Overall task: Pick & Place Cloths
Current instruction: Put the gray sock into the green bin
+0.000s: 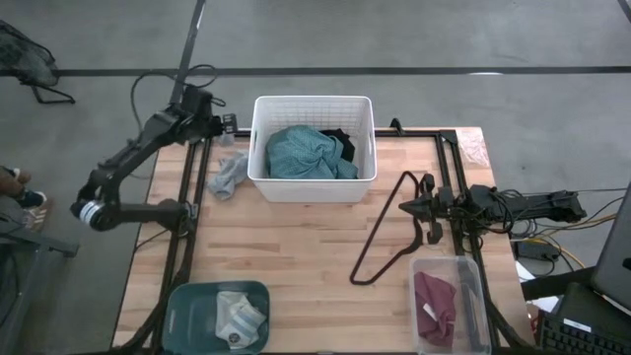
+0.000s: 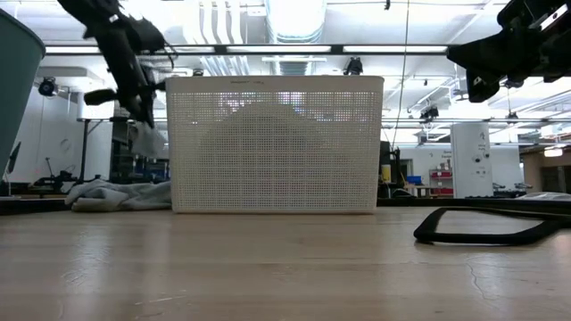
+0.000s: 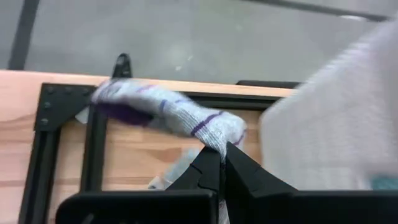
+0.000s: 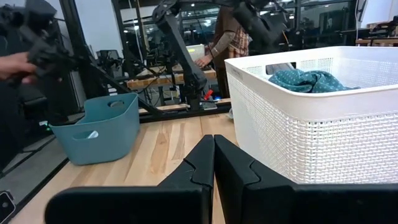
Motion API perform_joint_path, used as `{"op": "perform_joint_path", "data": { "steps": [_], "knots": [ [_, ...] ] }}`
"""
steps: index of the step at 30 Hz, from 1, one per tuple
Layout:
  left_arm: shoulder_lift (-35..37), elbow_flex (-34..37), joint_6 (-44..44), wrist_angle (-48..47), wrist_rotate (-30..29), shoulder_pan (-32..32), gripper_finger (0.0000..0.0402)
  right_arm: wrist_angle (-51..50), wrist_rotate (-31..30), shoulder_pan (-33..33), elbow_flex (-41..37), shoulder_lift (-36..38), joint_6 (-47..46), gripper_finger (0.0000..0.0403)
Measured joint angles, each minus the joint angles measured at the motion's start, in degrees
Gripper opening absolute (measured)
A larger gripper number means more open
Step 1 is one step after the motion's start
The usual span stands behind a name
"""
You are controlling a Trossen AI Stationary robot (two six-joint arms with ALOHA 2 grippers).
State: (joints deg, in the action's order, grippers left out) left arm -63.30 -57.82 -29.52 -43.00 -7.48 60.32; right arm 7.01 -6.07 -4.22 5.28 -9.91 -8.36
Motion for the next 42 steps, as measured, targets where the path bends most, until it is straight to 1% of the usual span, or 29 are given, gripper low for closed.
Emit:
{"op": "perform_joint_path", "data": {
  "steps": [9,18,25,34,42],
  "knots": [
    [10.8,0.0,0.0,-0.6,1.6,-4.2,0.0006,0.0,0.0,0.0,0.0,0.0,0.0,0.0008],
    [17.4,0.0,-0.3,-0.4,1.8,-11.2,0.0005,0.0,0.0,0.0,0.0,0.0,0.0,0.0008],
    [19.5,0.0,-0.4,2.0,1.6,-18.4,0.0005,0.0,0.0,0.0,0.0,0.0,0.0,0.0008],
    [19.5,0.0,-0.5,7.6,1.4,-26.4,0.0005,0.0,0.0,0.0,0.0,0.0,0.0,0.0008],
    [19.6,0.0,-0.1,8.4,1.8,-32.7,0.0006,0.0,0.0,0.0,0.0,0.0,0.0,0.0008]
  ]
}}
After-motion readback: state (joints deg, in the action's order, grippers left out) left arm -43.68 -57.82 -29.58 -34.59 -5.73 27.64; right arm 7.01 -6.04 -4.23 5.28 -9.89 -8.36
